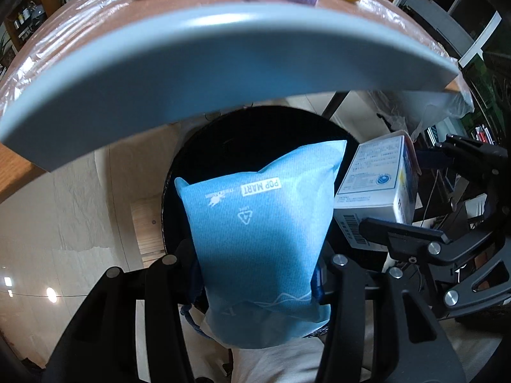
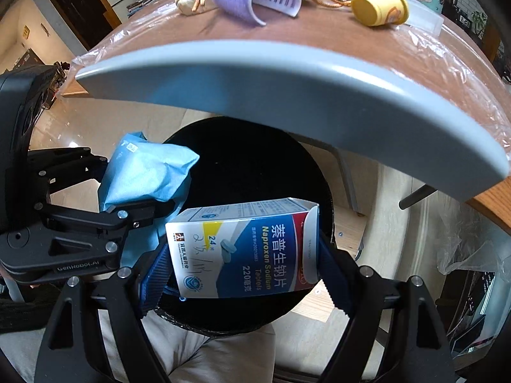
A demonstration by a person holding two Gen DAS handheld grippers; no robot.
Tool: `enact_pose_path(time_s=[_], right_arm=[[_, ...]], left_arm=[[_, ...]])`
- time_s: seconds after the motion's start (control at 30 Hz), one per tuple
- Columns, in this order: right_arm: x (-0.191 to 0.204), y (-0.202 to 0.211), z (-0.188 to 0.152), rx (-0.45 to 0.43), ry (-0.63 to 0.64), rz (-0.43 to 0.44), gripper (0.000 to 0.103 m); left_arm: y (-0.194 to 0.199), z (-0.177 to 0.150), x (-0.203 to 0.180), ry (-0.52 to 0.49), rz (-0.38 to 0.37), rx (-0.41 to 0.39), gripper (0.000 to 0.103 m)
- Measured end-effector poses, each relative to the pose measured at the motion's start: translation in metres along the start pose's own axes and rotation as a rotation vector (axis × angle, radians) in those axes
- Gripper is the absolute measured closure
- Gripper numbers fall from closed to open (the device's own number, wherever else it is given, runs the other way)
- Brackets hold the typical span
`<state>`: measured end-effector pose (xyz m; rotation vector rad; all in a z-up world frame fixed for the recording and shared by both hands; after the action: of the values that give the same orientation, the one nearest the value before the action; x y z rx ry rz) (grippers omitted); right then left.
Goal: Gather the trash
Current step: 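Carry the blue bag in the left tool and the box in the right tool over the black bin, then open both tools to drop the bag and box into the bin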
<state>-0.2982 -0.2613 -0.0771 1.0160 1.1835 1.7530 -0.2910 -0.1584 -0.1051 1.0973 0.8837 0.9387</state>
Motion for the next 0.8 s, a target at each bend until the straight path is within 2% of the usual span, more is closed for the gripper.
enact_pose_path(time_s=[0.37, 0.47, 0.53, 0.8], right_arm=[[-0.002, -0.008, -0.001, 0.008, -0.004, -0.015, 0.023], [-0.002, -0.004, 0.000, -0.001, -0.013, -0.034, 0.019], [-0.002, -0.003, -0.002, -0.005, -0.017, -0.046, 0.016], [-0.007, 0.005, -0.007, -0.006, -0.038, -0.031, 0.014]], left_arm=[[-0.009, 0.004, -0.009, -0.022, 0.017, 0.003, 0.052], [-0.006, 0.006, -0.013, -0.028, 0.033, -0.017, 0.043], [-0.004, 0.006, -0.011, -0.026, 0.045, -0.029, 0.032], [0.002, 0.005, 0.000, 0.025, -0.015, -0.036, 0.027]])
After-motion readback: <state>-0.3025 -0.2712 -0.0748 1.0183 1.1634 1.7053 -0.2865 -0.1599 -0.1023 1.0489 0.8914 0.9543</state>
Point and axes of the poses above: each gripper's, at about its wrist camera, not at the fingertips, and y roughly against the way its jaws point, x to its left, z to its top, the point moved 2 cm from there along -y, roughly the way its jaws point, and after that the axes turned 6 degrees about x, right-handed, at the moved point
